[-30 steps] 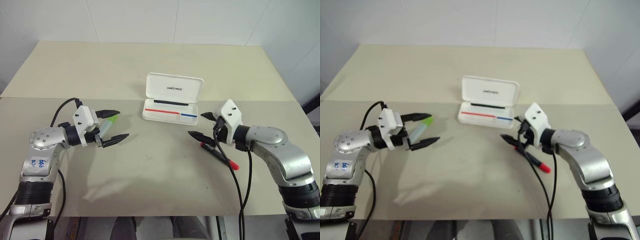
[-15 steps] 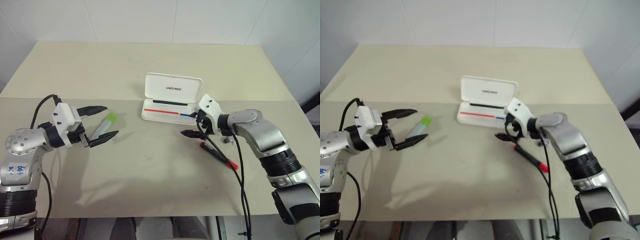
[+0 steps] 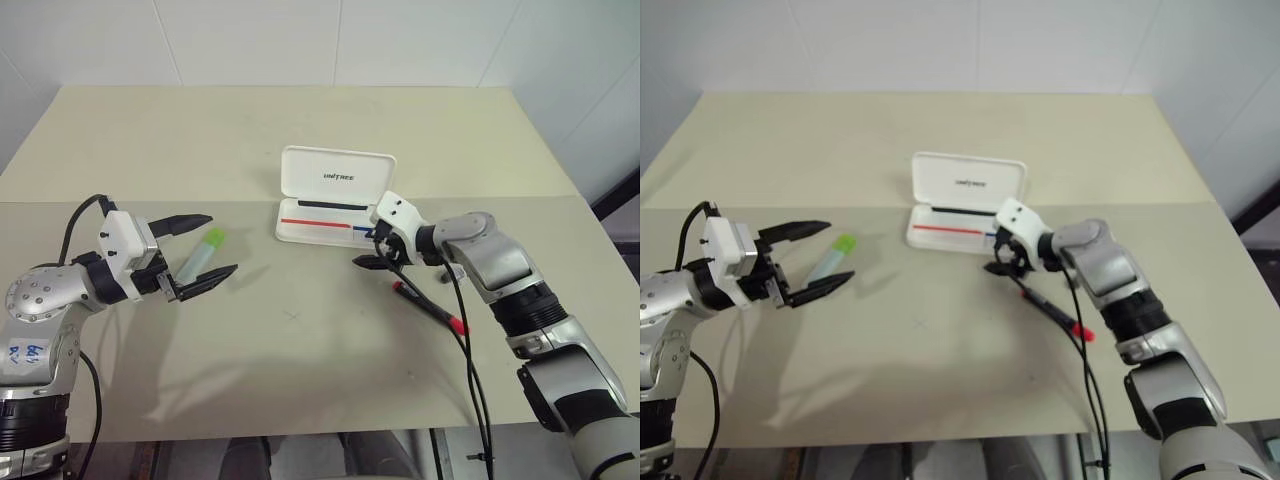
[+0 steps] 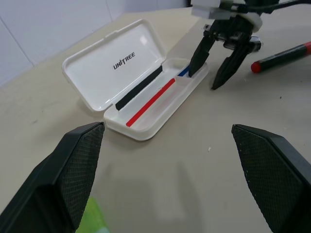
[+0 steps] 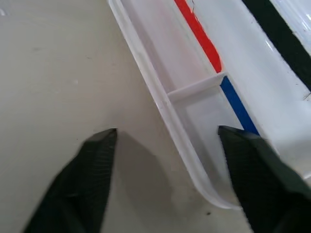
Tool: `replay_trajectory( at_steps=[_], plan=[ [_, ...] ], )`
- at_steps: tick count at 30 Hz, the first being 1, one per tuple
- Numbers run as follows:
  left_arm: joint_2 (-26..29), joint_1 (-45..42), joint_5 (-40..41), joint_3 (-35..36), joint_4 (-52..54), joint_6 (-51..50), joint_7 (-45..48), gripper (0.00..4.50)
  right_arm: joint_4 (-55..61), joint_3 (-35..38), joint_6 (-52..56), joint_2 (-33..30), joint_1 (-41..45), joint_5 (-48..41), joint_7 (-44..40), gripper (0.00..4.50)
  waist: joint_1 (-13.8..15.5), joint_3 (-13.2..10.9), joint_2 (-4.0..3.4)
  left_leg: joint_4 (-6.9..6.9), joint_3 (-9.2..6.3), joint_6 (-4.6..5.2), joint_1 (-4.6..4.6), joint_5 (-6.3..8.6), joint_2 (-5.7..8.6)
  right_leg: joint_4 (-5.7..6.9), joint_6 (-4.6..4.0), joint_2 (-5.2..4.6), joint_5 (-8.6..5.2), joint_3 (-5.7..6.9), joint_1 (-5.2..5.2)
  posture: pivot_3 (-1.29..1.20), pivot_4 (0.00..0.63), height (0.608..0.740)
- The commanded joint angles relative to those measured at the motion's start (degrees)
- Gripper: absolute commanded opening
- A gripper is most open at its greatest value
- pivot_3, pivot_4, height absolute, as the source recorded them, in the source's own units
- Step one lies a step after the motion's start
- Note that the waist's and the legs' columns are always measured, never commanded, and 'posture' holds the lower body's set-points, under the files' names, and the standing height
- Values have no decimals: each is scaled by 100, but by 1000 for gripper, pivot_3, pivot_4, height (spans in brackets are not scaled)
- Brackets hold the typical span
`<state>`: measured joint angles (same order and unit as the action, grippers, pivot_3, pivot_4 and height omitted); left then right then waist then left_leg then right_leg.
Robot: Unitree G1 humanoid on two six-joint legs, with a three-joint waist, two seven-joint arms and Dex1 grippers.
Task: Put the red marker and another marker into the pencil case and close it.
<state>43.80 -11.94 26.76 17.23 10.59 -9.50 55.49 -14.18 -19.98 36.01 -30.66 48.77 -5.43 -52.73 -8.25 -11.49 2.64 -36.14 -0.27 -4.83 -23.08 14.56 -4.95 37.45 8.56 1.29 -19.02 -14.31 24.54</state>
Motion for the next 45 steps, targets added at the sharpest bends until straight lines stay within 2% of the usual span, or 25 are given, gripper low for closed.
replay_trajectory(
  at_steps=[1,6,7,21,27,35,38,45],
  plan=[
    [40,5,136,167,176,6,-46,4500,109,23,-86,17,96,84,-113,1848,1,0,0,1,0,0,0,0,0,0,0,0,0,1,0,0,150,740],
    [50,-119,146,113,29,23,29,4500,254,75,-96,-41,59,167,-154,136,0,0,0,1,0,0,0,0,0,-1,0,0,0,2,0,0,150,740],
    [55,-149,137,97,-13,29,50,4500,332,96,-104,-63,47,170,-160,62,1,0,0,0,0,0,0,0,0,-1,0,0,0,1,0,0,150,740],
    [-80,-584,43,-234,-439,143,201,4500,2073,408,-433,-262,-700,64,-82,62,16,0,1,3,-2,-2,-1,1,0,-1,0,-1,0,4,0,0,150,740],
    [-92,-622,67,-245,-492,156,262,4500,3060,440,-406,-568,-1199,-105,-310,62,31,0,1,0,-2,-2,-1,1,0,0,0,0,0,4,0,0,150,740],
    [-77,-599,100,-213,-531,146,369,4500,4280,186,-372,-1277,-1971,-227,-810,62,31,0,1,-2,-2,-2,0,1,0,-1,0,0,-1,4,-2,0,150,740],
    [-128,-639,118,-181,-588,260,395,4500,4450,-168,-668,-1553,-2217,95,-964,62,43,1,2,-4,-2,-1,0,1,0,0,0,1,-1,4,-3,0,150,740],
    [-155,-533,400,-18,-545,336,612,4500,4431,-505,-683,-1359,-2284,155,-971,62,34,3,7,-6,-2,-2,2,1,0,1,0,1,-1,3,-3,0,150,740]
  ],
)
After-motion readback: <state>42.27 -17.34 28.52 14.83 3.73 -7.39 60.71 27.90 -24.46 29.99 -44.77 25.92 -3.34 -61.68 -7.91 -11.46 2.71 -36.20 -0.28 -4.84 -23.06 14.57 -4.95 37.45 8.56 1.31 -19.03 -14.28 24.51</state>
